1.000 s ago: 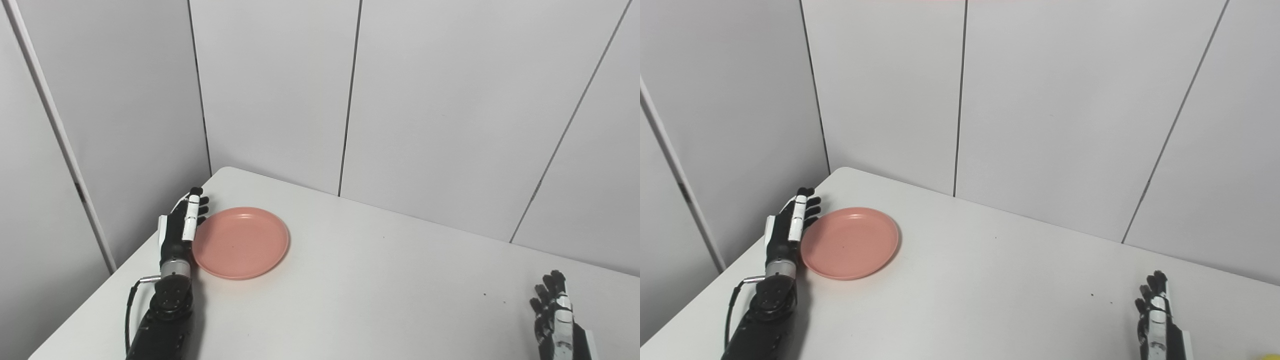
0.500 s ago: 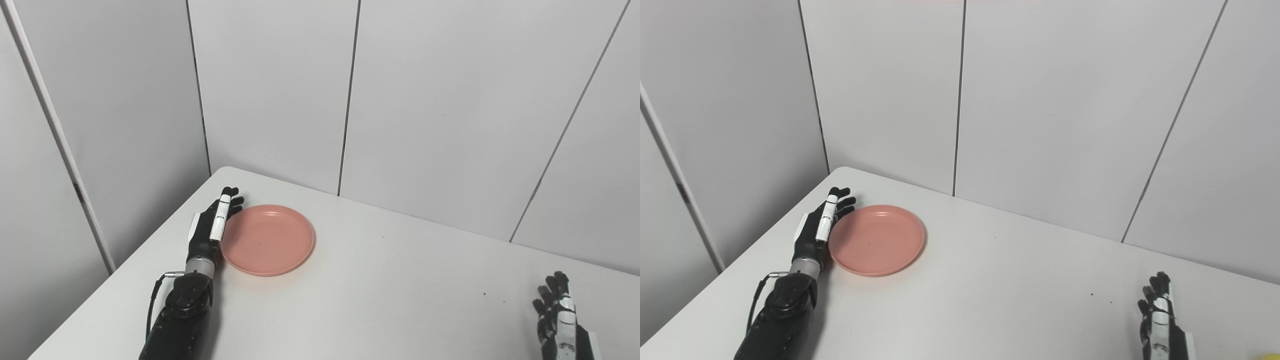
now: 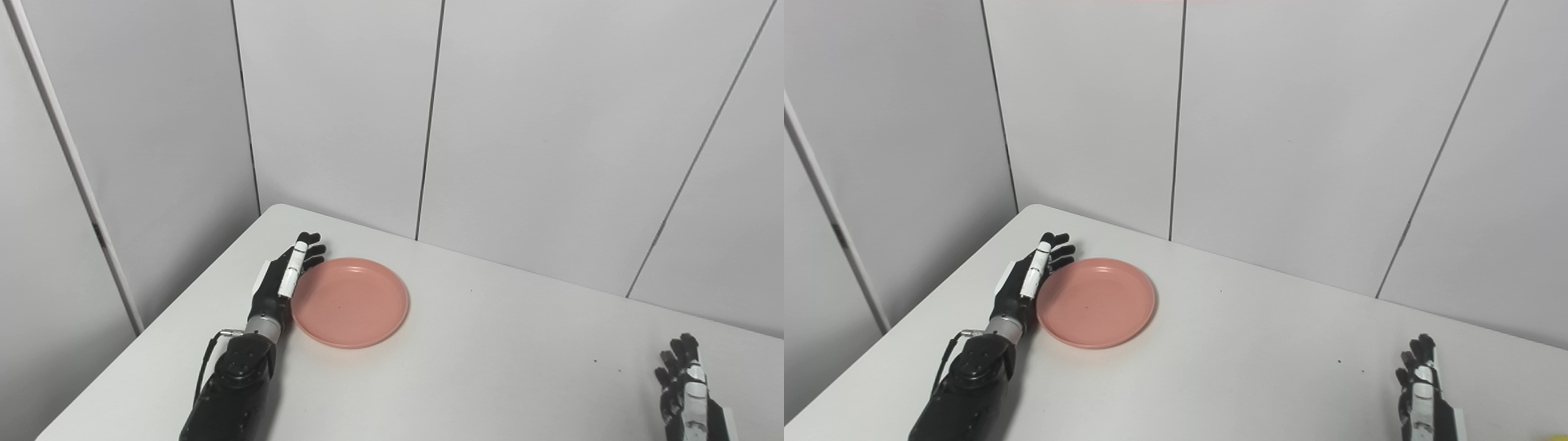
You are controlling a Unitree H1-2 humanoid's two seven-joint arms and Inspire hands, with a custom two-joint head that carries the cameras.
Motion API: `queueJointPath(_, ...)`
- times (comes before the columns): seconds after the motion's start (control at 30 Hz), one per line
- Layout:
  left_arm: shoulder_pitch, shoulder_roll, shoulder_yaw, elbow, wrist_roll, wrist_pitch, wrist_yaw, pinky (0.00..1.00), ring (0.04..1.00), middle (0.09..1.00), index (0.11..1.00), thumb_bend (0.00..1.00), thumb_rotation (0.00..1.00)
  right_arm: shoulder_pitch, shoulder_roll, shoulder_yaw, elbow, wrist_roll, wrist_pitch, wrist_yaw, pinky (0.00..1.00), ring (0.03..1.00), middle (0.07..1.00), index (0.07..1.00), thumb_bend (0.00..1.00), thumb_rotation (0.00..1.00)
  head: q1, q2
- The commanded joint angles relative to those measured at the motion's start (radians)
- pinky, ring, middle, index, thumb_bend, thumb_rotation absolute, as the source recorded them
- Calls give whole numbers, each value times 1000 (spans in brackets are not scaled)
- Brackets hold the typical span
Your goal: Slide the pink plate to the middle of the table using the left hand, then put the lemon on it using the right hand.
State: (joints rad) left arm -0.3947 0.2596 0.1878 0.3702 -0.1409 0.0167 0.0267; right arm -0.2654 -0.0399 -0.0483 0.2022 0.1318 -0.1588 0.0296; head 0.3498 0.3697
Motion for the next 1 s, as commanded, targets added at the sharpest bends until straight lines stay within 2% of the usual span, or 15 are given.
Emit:
queueJointPath(0.0, -46, -7, -19, -24, 2, -8, -27, 825, 823, 814, 804, 597, 1000, 14, 9, -3, 5, 3, -3, 2, 1000, 997, 995, 1000, 639, 1000, -3, 2)
queueJointPath(0.23, -53, -21, -62, -32, -9, 18, -71, 865, 857, 849, 839, 576, 1000, 12, 10, -2, 20, -3, -22, 4, 1000, 993, 994, 1000, 637, 1000, -39, 20)
queueJointPath(0.7, -73, -142, -102, 2, -2, -3, -68, 859, 854, 849, 839, 555, 1000, 5, 23, -1, 44, -21, -43, -8, 1000, 983, 986, 992, 658, 1000, -108, 56)
queueJointPath(0.8, -72, -157, -104, 11, -17, -9, -83, 855, 850, 846, 835, 563, 1000, 5, 28, -3, 47, -20, -51, -6, 1000, 980, 983, 986, 656, 1000, -120, 60)
queueJointPath(0.97, -68, -177, -108, 10, -29, -3, -91, 856, 856, 847, 828, 577, 1000, 2, 47, -7, 48, -32, -58, -25, 988, 968, 967, 967, 653, 1000, -184, 84)
